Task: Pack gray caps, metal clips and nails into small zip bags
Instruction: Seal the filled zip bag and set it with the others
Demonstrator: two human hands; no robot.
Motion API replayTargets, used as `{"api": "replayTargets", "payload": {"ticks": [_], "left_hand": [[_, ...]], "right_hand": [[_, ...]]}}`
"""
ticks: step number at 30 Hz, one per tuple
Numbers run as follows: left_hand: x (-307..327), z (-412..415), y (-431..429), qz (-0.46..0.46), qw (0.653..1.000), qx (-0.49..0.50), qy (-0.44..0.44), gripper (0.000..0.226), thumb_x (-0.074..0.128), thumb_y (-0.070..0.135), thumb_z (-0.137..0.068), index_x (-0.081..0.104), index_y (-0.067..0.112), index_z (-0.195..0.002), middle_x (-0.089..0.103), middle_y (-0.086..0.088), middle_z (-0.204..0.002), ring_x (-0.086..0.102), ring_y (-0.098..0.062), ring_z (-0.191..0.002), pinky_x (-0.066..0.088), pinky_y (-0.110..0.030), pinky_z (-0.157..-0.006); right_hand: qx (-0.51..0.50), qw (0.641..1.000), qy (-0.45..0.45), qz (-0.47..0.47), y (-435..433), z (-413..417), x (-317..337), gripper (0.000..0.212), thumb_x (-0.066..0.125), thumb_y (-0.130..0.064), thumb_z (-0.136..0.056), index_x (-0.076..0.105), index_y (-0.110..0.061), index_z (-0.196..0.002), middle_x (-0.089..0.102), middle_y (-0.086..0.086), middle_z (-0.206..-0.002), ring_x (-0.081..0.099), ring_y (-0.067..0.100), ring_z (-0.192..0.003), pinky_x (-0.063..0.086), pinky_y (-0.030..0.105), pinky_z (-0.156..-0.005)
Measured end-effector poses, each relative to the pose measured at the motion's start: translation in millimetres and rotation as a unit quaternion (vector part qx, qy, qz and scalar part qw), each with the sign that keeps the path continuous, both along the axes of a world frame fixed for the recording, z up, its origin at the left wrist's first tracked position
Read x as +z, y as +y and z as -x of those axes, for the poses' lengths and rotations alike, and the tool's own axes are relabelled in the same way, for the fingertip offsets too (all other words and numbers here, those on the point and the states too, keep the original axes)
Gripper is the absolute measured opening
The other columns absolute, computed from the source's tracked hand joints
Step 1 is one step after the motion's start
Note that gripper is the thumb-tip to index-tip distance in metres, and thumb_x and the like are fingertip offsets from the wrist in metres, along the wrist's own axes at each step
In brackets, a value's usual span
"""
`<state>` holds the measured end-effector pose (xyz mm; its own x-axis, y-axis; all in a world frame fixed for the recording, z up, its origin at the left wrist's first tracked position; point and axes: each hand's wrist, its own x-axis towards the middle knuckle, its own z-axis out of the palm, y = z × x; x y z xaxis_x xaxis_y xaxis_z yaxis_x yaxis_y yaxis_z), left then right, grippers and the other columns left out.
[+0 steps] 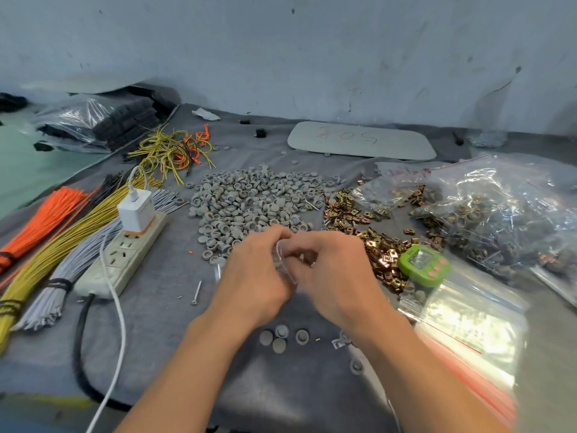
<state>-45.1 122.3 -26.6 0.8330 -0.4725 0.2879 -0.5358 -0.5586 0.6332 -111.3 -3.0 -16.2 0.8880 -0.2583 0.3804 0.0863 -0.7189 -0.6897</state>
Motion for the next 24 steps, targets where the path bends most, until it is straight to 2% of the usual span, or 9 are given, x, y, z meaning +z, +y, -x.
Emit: {"api": "replayTargets", "payload": {"ticks": [2, 7, 9, 11, 13, 15, 17, 20, 24], "left_hand": [[0, 2, -1, 0.005, 1.0, -0.01, -0.002, 0.033, 0.072, 0.018, -0.072, 0.061, 0.039, -0.094, 0.066, 0.016, -0.087, 0.057, -0.005, -0.081, 0.037, -0.013, -0.062], [0, -2, 3, 0.075, 0.996, 0.031, 0.043, 0.036, 0.082, 0.016, -0.071, 0.064, 0.037, -0.093, 0.07, 0.023, -0.084, 0.062, 0.004, -0.078, 0.044, -0.014, -0.062], [2, -5, 3, 0.115, 0.99, 0.055, 0.056, 0.036, 0.086, 0.016, -0.071, 0.065, 0.036, -0.092, 0.072, 0.024, -0.084, 0.066, 0.004, -0.078, 0.051, -0.021, -0.071], [4, -7, 5, 0.168, 0.981, 0.069, 0.073, 0.035, 0.085, 0.015, -0.072, 0.066, 0.034, -0.092, 0.075, 0.019, -0.085, 0.071, -0.004, -0.081, 0.058, -0.037, -0.081], [8, -8, 8, 0.218, 0.969, 0.081, 0.077, 0.033, 0.083, 0.021, -0.068, 0.066, 0.035, -0.093, 0.076, 0.017, -0.086, 0.073, -0.008, -0.082, 0.06, -0.046, -0.083], [10, -7, 8, 0.237, 0.965, 0.091, 0.069, 0.035, 0.078, 0.028, -0.064, 0.066, 0.04, -0.094, 0.076, 0.018, -0.086, 0.074, -0.007, -0.08, 0.06, -0.046, -0.081], [11, -6, 8, 0.236, 0.965, 0.094, 0.064, 0.036, 0.076, 0.029, -0.063, 0.065, 0.044, -0.094, 0.076, 0.02, -0.086, 0.073, -0.004, -0.079, 0.061, -0.045, -0.079], [11, -4, 7, 0.218, 0.97, 0.094, 0.058, 0.037, 0.076, 0.029, -0.063, 0.064, 0.044, -0.095, 0.075, 0.022, -0.085, 0.072, -0.002, -0.08, 0.061, -0.042, -0.078], [6, -6, 5, 0.193, 0.976, 0.093, 0.037, 0.037, 0.083, 0.014, -0.07, 0.064, 0.037, -0.092, 0.074, 0.024, -0.085, 0.068, 0.004, -0.082, 0.057, -0.032, -0.079]], "right_hand": [[0.025, 0.998, 0.018, -0.057, 2, -2, -1, 0.016, 0.079, -0.013, -0.086, 0.083, -0.028, -0.09, 0.078, -0.01, -0.083, 0.07, 0.003, -0.077, 0.056, 0.025, -0.078], [-0.023, 0.984, -0.063, -0.164, -4, -2, 4, 0.025, 0.08, -0.006, -0.083, 0.085, -0.029, -0.089, 0.077, -0.021, -0.079, 0.073, -0.002, -0.075, 0.059, 0.018, -0.072], [-0.1, 0.982, -0.072, -0.141, -13, -2, 3, 0.024, 0.079, -0.009, -0.084, 0.084, -0.032, -0.084, 0.074, -0.026, -0.075, 0.071, -0.006, -0.072, 0.054, 0.01, -0.066], [-0.141, 0.986, 0.008, -0.089, -21, -2, 1, 0.02, 0.076, -0.014, -0.087, 0.083, -0.032, -0.089, 0.074, -0.025, -0.075, 0.068, -0.008, -0.07, 0.053, 0.008, -0.068], [-0.114, 0.982, 0.15, -0.001, -24, -2, -4, 0.023, 0.073, -0.018, -0.091, 0.079, -0.03, -0.11, 0.075, -0.018, -0.092, 0.068, -0.002, -0.083, 0.057, 0.02, -0.083], [-0.078, 0.962, 0.251, 0.069, -21, -3, -10, 0.036, 0.072, -0.02, -0.091, 0.071, -0.03, -0.126, 0.075, -0.005, -0.114, 0.069, 0.016, -0.105, 0.057, 0.032, -0.096], [-0.069, 0.956, 0.27, 0.086, -18, -5, -10, 0.029, 0.07, -0.017, -0.091, 0.072, -0.031, -0.117, 0.074, 0.0, -0.111, 0.069, 0.023, -0.102, 0.059, 0.036, -0.089], [-0.067, 0.952, 0.277, 0.113, -17, -6, -10, 0.02, 0.064, -0.009, -0.089, 0.069, -0.028, -0.088, 0.07, 0.0, -0.085, 0.068, 0.023, -0.078, 0.056, 0.031, -0.066], [-0.093, 0.947, 0.279, 0.128, -15, -5, -5, 0.024, 0.06, -0.002, -0.084, 0.068, -0.024, -0.087, 0.071, 0.003, -0.084, 0.068, 0.027, -0.078, 0.054, 0.033, -0.065]]}}
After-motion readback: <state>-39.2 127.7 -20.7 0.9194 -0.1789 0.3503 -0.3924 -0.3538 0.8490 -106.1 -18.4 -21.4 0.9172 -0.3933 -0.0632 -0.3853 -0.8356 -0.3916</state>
